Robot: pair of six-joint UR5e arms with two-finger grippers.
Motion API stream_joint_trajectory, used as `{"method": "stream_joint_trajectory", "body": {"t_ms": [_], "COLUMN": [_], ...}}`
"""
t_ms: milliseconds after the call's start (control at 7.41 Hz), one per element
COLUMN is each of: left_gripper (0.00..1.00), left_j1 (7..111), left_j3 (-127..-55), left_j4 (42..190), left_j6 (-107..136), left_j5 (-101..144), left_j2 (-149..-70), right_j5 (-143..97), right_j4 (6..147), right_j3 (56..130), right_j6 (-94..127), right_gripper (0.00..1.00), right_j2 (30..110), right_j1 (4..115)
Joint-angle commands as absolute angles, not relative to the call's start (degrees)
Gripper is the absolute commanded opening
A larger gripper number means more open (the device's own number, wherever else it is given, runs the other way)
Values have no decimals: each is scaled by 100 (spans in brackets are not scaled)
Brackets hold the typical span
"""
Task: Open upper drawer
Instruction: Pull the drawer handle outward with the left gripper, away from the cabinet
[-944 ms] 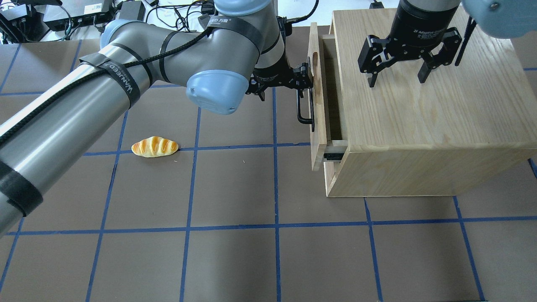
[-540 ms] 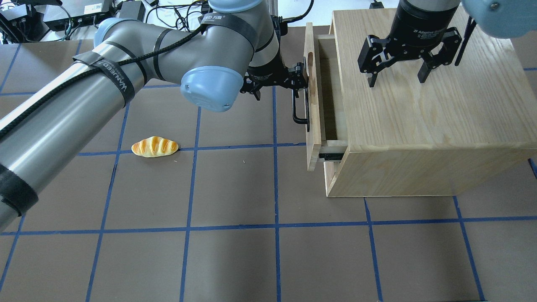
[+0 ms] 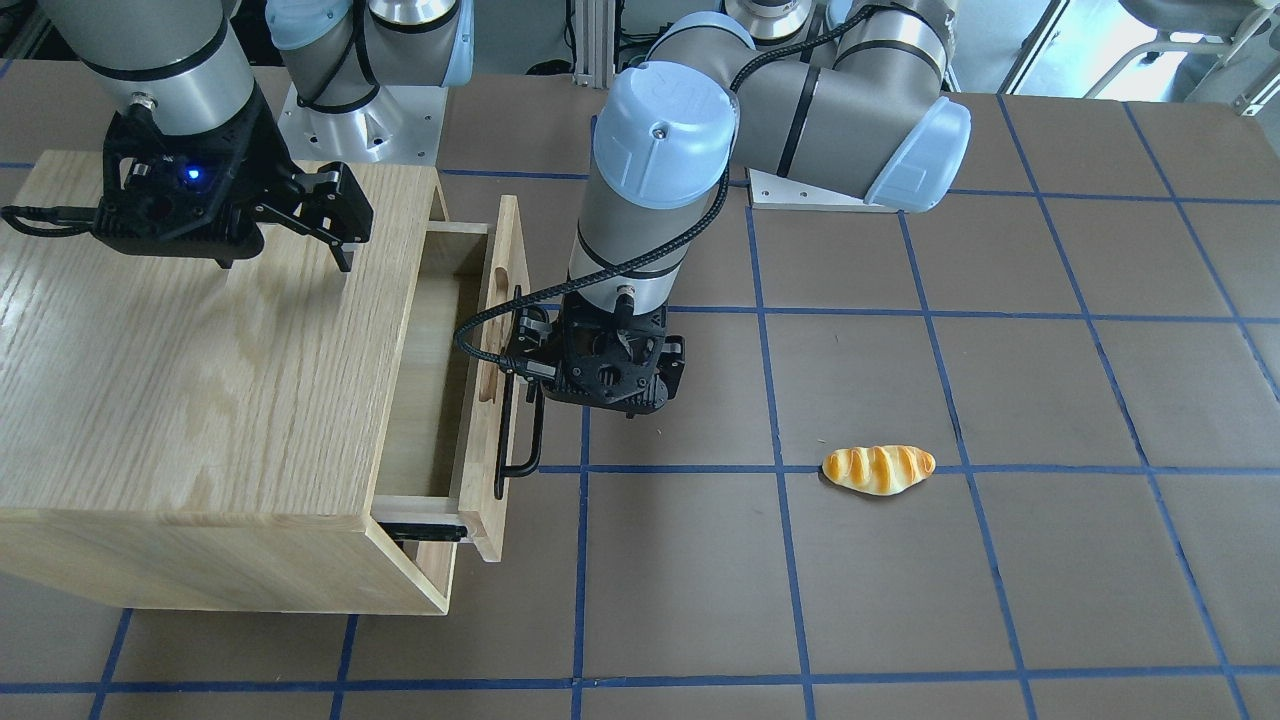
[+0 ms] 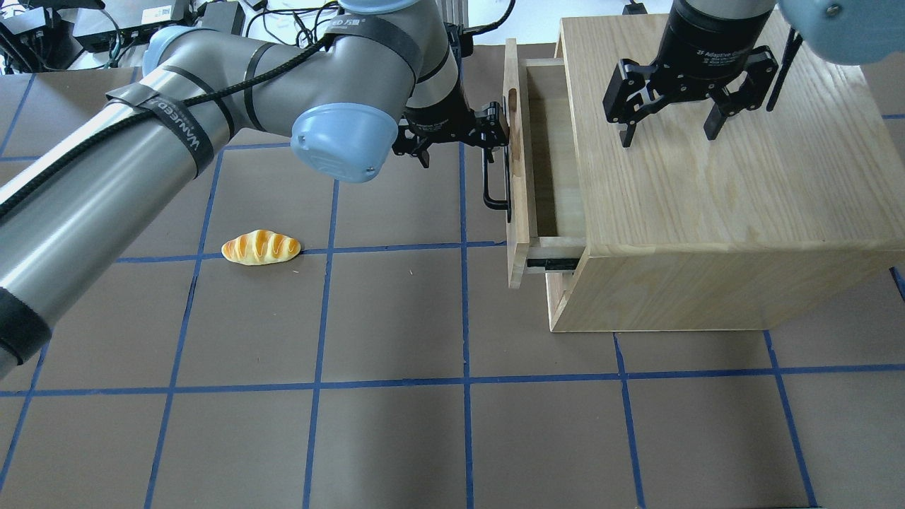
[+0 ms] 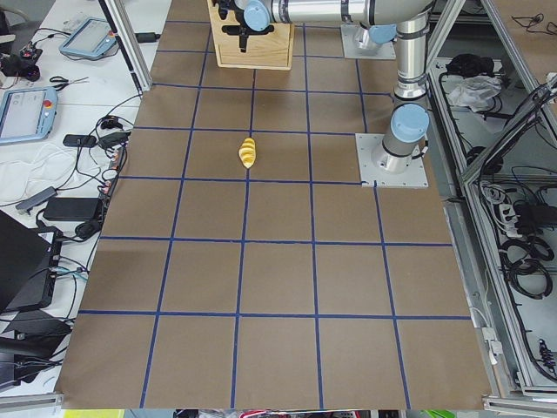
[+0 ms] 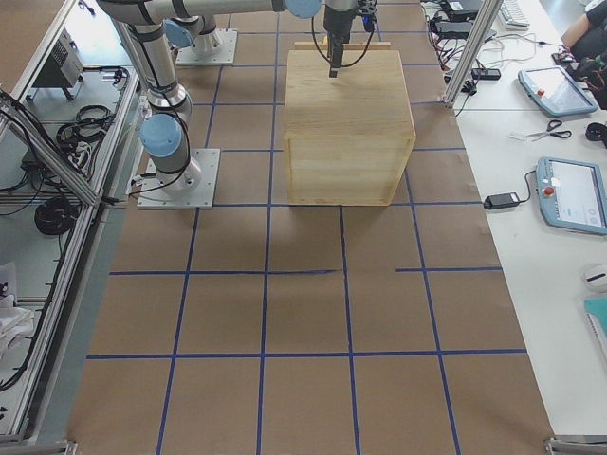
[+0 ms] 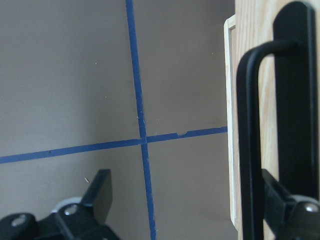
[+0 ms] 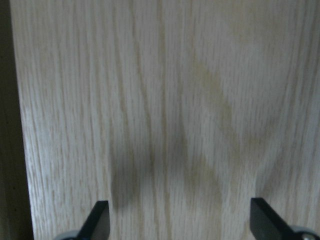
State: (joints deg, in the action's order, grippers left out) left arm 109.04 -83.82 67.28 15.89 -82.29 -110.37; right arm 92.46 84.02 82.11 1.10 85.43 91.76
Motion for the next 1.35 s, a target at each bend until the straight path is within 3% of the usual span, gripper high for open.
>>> {"method": "stream_joint_trajectory", "body": {"t_ms": [0, 1214], "left_gripper": [100, 100], "left_j1": [10890, 10619], "left_j3": [-8385, -8350], "left_j4": [6768, 6864], "left_j6": [1591, 1021], "left_j5": [-8191, -8323], "left_j2": [-10995, -10978], "right_j5": [9246, 9246], "right_j4": [8402, 8402], "right_j3": [8209, 8209], "right_j6": [114, 106], "right_gripper": [100, 100], "right_j2": [8543, 8543], "right_j1": [9176, 9176]}}
